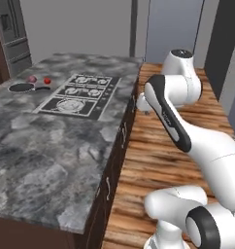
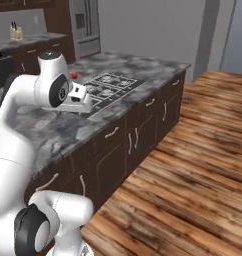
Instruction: Place the pan on the rear right burner on the stove. Then place the tomato and the onion in the pan and turn on the rear right burner.
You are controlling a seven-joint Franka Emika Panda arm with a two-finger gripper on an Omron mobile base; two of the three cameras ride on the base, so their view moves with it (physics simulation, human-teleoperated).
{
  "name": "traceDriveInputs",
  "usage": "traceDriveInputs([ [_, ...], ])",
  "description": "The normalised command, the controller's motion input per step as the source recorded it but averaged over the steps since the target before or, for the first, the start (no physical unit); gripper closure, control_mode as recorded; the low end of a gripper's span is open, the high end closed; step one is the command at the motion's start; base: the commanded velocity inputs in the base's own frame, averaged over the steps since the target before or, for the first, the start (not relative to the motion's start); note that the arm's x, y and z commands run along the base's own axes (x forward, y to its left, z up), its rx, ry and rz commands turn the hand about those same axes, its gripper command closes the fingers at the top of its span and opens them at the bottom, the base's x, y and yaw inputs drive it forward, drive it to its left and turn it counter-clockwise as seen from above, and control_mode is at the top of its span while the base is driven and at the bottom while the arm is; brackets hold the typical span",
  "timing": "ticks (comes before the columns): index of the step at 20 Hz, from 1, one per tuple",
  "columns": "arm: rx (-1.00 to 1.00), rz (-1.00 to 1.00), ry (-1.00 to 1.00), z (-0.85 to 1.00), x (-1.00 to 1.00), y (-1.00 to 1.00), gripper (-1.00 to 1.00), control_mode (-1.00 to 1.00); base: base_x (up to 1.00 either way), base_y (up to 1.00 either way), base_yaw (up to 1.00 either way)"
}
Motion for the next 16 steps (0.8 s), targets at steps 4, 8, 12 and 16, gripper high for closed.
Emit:
traceDriveInputs([
  [4, 0.0, 0.0, 0.0, 0.0, 0.0, 0.0, -1.0, 1.0, -0.49, 1.0, -0.42],
  [8, 0.0, 0.0, 0.0, 0.0, 0.0, 0.0, -1.0, 1.0, -0.95, 1.0, -0.37],
  [12, 0.0, 0.0, 0.0, 0.0, 0.0, 0.0, -1.0, 1.0, -0.22, 1.0, -0.43],
  [16, 0.0, 0.0, 0.0, 0.0, 0.0, 0.0, -1.0, 1.0, -0.27, 1.0, -0.42],
])
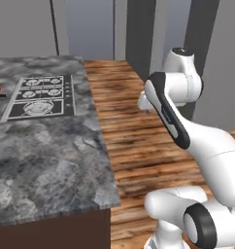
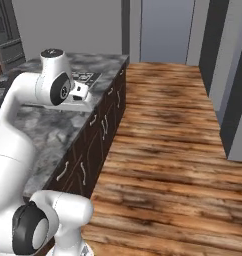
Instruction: Place the pan on the rear right burner on the stove. Then place the tomato and the onion in the pan and turn on the rear right burner.
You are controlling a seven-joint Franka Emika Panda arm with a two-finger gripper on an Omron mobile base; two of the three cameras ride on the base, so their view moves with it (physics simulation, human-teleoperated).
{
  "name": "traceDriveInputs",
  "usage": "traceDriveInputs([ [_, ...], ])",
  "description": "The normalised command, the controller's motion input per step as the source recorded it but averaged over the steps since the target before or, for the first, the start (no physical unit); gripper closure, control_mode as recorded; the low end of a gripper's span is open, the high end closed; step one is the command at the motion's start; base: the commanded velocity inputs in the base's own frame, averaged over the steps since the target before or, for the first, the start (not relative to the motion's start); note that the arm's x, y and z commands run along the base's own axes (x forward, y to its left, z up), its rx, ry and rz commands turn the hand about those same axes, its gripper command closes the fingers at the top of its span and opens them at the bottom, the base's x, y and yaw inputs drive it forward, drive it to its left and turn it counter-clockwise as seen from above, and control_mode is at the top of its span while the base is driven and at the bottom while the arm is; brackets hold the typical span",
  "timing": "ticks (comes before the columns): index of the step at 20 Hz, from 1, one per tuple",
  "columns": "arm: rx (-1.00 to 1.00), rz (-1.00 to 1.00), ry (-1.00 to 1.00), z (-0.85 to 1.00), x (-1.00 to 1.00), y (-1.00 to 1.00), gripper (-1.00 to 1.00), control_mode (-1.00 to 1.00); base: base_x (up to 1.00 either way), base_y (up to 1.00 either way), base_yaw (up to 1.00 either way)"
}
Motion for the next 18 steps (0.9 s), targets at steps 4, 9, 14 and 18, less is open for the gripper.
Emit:
traceDriveInputs([
  [4, 0.0, 0.0, 0.0, 0.0, 0.0, 0.0, -1.0, 1.0, -0.56, 1.0, -0.22],
  [9, 0.0, 0.0, 0.0, 0.0, 0.0, 0.0, -1.0, 1.0, -0.79, 0.88, 0.1],
  [14, 0.0, 0.0, 0.0, 0.0, 0.0, 0.0, -1.0, 1.0, -1.0, 0.36, 0.3],
  [18, 0.0, 0.0, 0.0, 0.0, 0.0, 0.0, -1.0, 1.0, -1.0, -0.07, 0.17],
])
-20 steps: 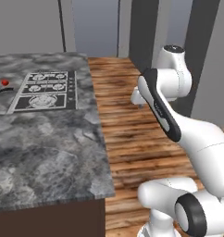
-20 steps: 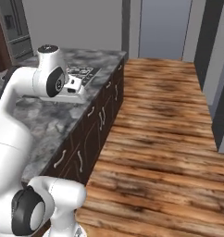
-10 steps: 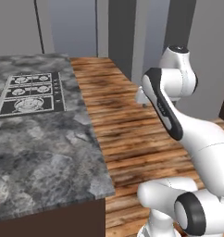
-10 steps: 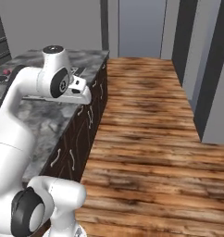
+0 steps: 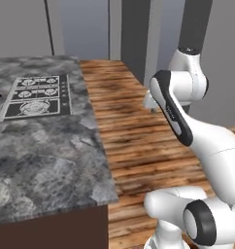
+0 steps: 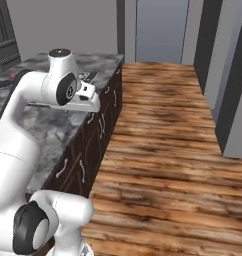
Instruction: Place the pan on the rear right burner on the stove. Then place the tomato and the onion in the pan and turn on the rear right burner.
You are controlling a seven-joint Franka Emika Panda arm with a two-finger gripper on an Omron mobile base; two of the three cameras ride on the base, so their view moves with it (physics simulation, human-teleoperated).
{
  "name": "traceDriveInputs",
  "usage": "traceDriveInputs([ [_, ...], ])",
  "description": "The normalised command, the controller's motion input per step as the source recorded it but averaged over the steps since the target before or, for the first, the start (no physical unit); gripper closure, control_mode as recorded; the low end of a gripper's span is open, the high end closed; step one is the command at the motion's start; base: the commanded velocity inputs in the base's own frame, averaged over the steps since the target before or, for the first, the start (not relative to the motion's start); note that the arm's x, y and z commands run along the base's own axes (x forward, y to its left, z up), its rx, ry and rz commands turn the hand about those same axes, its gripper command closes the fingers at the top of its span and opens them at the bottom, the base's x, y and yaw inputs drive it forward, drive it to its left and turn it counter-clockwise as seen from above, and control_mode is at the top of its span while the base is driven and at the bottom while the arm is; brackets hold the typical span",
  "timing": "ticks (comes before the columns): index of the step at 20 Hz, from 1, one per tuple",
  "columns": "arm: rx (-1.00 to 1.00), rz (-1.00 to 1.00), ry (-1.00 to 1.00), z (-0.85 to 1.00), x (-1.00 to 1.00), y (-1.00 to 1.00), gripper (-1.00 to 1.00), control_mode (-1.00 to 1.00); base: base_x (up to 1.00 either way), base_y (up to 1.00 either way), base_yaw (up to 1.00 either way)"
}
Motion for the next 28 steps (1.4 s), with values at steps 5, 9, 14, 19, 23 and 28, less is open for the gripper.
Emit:
traceDriveInputs([
  [5, 0.0, 0.0, 0.0, 0.0, 0.0, 0.0, -1.0, 1.0, -1.0, -0.56, 0.0],
  [9, 0.0, 0.0, 0.0, 0.0, 0.0, 0.0, -1.0, 1.0, -1.0, -0.03, 0.0],
  [14, 0.0, 0.0, 0.0, 0.0, 0.0, 0.0, -1.0, 1.0, -0.98, 0.72, 0.0],
  [19, 0.0, 0.0, 0.0, 0.0, 0.0, 0.0, -1.0, 1.0, -0.58, 1.0, 0.0],
  [23, 0.0, 0.0, 0.0, 0.0, 0.0, 0.0, -1.0, 1.0, -0.5, 1.0, 0.0],
  [28, 0.0, 0.0, 0.0, 0.0, 0.0, 0.0, -1.0, 1.0, -0.37, 1.0, 0.0],
])
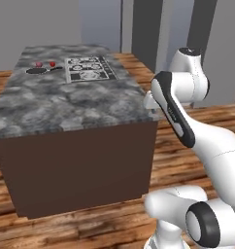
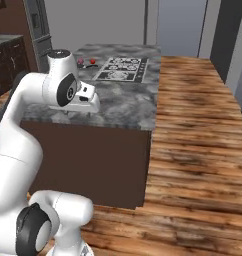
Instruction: Place the pan on the rear right burner on the stove. Then place the tomato and the onion in the pan and turn on the rear right burner.
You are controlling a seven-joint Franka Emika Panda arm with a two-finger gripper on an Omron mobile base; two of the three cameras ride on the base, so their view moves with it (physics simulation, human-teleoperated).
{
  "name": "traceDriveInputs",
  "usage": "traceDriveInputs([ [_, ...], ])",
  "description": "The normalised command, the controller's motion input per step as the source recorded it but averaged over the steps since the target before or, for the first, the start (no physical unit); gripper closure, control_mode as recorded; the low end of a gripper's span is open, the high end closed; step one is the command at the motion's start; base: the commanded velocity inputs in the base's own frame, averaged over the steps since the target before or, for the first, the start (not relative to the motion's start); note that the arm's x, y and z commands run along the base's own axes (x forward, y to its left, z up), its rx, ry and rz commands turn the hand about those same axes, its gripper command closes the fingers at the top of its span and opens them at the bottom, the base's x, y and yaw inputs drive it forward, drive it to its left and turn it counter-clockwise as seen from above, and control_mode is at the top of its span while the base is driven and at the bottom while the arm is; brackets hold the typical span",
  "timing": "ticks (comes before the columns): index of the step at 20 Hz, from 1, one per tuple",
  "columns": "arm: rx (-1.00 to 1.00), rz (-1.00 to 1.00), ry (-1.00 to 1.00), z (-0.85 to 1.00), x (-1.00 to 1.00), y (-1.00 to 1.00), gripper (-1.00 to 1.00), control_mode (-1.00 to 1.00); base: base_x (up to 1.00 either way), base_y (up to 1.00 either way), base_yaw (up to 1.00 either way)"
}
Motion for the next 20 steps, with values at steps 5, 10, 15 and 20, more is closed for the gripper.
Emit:
traceDriveInputs([
  [5, 0.0, 0.0, 0.0, 0.0, 0.0, 0.0, -1.0, 1.0, -0.18, 1.0, -0.05],
  [10, 0.0, 0.0, 0.0, 0.0, 0.0, 0.0, -1.0, 1.0, -0.02, 1.0, -0.17],
  [15, 0.0, 0.0, 0.0, 0.0, 0.0, 0.0, -1.0, 1.0, 0.0, 1.0, -0.24],
  [20, 0.0, 0.0, 0.0, 0.0, 0.0, 0.0, -1.0, 1.0, 0.02, 1.0, -0.31],
])
